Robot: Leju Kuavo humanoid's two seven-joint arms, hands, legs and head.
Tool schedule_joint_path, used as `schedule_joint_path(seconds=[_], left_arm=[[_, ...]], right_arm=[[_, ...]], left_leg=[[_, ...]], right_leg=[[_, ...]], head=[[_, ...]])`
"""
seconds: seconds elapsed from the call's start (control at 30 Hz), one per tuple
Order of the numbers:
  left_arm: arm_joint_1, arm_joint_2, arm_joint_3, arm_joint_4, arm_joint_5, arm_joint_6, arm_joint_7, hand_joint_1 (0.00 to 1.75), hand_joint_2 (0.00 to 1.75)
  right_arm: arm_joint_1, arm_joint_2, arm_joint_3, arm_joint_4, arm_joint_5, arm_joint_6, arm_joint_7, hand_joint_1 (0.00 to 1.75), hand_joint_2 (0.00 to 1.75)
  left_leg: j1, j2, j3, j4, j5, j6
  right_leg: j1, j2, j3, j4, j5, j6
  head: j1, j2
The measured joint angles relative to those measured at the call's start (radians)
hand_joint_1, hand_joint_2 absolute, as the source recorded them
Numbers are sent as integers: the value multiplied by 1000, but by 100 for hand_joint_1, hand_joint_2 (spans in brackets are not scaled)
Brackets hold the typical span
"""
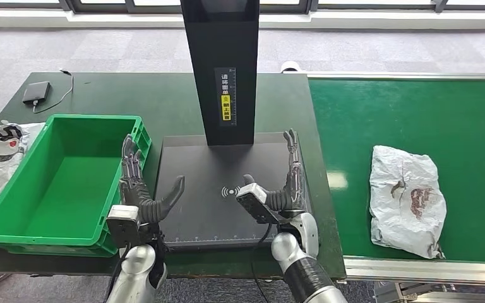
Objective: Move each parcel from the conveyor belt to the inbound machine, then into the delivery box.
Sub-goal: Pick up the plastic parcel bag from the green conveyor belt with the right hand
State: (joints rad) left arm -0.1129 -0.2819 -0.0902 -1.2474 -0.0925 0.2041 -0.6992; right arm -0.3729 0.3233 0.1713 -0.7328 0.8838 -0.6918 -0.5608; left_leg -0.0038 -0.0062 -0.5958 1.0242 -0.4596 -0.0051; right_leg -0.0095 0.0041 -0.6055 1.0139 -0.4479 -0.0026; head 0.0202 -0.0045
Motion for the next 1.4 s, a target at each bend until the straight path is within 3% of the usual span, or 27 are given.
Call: schedule_joint_path(seconds=[0.1, 0.2, 0.33, 0.53, 0.77, 0.93, 1.17, 1.4], left_arm=[[2, 0, 4, -3, 1, -5, 0, 0, 175], [4, -1, 10, -8, 7, -8, 0, 0, 175], [5, -1, 14, -11, 10, -10, 0, 0, 175], [22, -1, 50, -31, 24, -25, 0, 0, 175], [34, -2, 82, -55, 29, -38, 0, 0, 175], [38, -4, 95, -61, 23, -46, 0, 0, 175], [42, -6, 115, -72, 10, -47, 0, 0, 175], [48, -6, 135, -87, 1, -56, 0, 0, 175]], right_arm=[[15, 3, -187, -91, 463, -6, 165, 0, 175], [23, 3, -310, -163, 602, -9, 250, 0, 175], [33, 2, -377, -213, 624, -10, 287, 0, 175], [46, -72, -391, -273, 638, -9, 559, 0, 175], [46, -132, -391, -285, 638, -9, 589, 0, 175], [43, -170, -391, -278, 639, -9, 693, 0, 175], [7, -213, -420, -163, 636, -9, 736, 0, 175], [-84, -249, -425, 108, 637, 60, 881, 0, 175]], left_leg=[[0, -4, -1, 0, 0, 0], [0, -3, -1, 0, 0, 0], [-1, -1, 0, 0, 0, 0], [0, -1, 0, 0, 0, 0], [0, 0, 0, 0, 0, 0], [0, 0, 0, 0, 0, 0], [0, 0, 0, 0, -1, 0], [0, 0, 0, 0, 0, 0]], right_leg=[[0, -3, 1, 0, 0, 0], [0, -2, 1, 0, 0, 0], [0, -1, 0, 0, 0, 0], [0, -1, 0, 0, 0, 0], [0, 0, 0, 0, 0, 0], [0, 0, 0, 0, 0, 0], [0, 0, 0, 0, 0, 0], [0, 0, 1, 0, 0, 0]], head=[[0, 0], [0, 0], [0, 0], [0, 0], [0, 0], [0, 0], [0, 0], [0, 0]])
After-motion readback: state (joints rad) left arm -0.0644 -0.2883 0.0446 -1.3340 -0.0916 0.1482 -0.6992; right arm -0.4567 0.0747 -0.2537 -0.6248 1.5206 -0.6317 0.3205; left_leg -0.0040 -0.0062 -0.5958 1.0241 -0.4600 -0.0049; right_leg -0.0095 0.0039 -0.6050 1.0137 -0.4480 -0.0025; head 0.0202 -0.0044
